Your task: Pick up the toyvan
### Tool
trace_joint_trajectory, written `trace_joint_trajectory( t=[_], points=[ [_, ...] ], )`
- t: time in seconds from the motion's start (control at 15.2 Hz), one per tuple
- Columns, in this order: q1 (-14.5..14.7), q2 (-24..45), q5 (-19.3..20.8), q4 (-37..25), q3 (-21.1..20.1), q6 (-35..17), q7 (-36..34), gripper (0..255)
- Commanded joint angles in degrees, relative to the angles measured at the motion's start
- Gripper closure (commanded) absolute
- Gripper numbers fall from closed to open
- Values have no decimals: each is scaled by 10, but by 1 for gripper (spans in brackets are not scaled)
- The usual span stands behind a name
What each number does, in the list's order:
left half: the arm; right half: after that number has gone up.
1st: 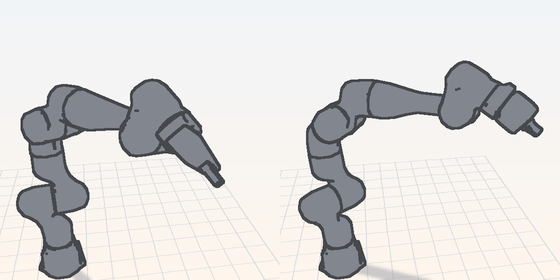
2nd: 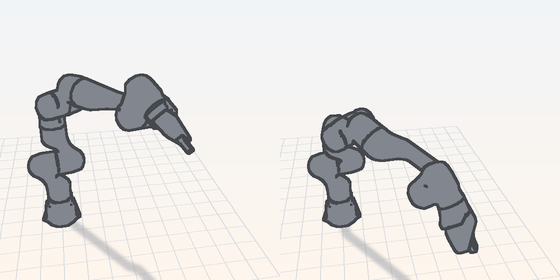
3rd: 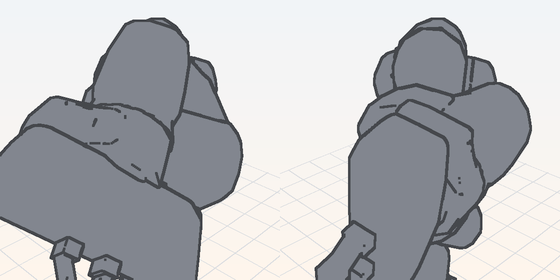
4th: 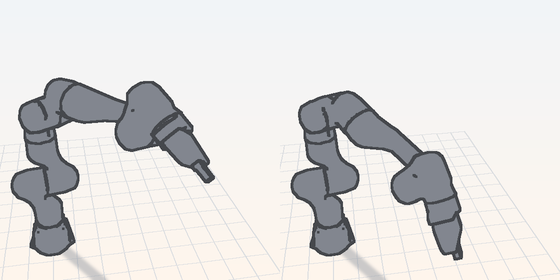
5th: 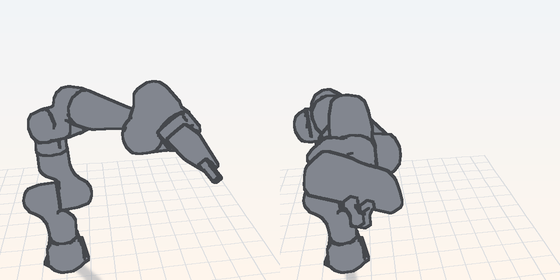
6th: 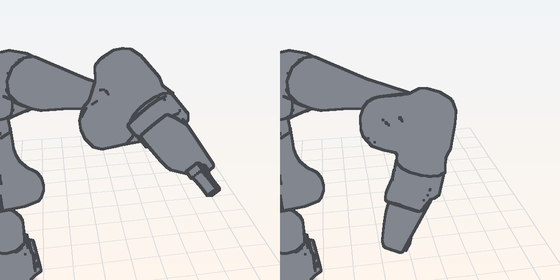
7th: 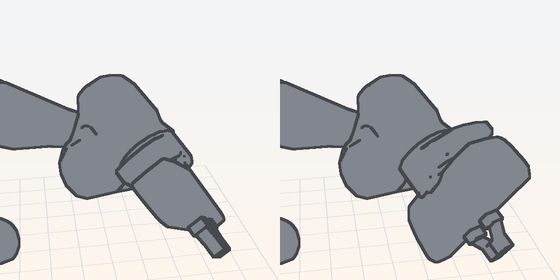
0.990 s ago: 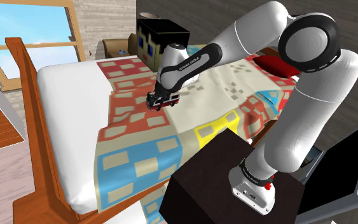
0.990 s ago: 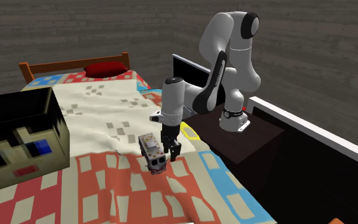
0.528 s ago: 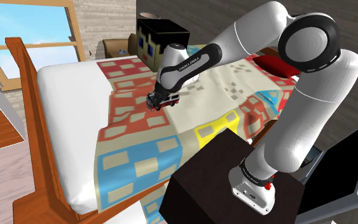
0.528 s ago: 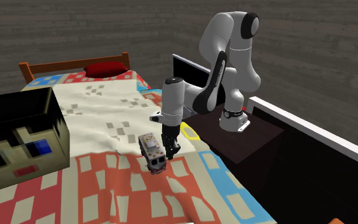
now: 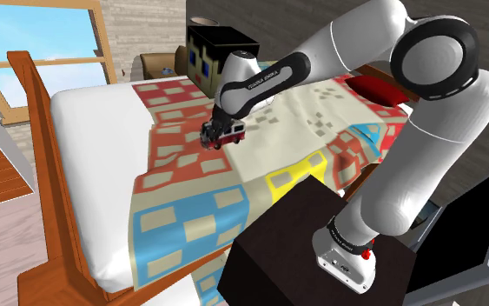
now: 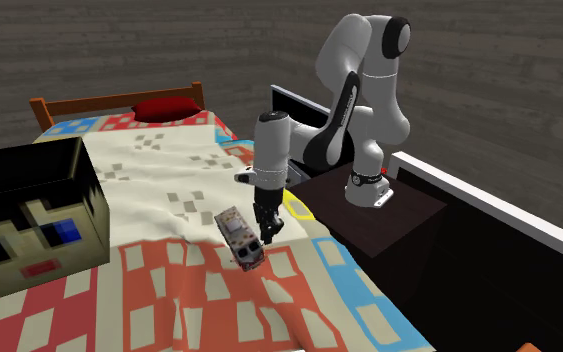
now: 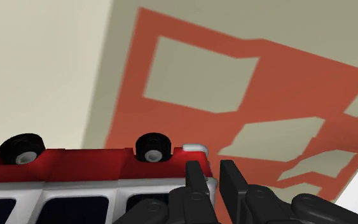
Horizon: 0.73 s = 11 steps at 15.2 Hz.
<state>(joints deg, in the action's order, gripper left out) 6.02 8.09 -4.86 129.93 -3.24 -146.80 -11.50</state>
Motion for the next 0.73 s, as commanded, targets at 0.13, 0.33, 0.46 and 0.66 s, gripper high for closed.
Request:
trace_joint_trajectory(
  t=[0.13, 0.33, 0.46, 0.66],
  points=[
    [0, -21, 1, -9, 0, 30, -2, 255],
    [0, -36, 2, -17, 1, 52, -3, 255],
    [-1, -45, 3, -22, 1, 67, -4, 255],
    [-1, -51, 3, -25, 1, 75, -5, 255]
  ],
)
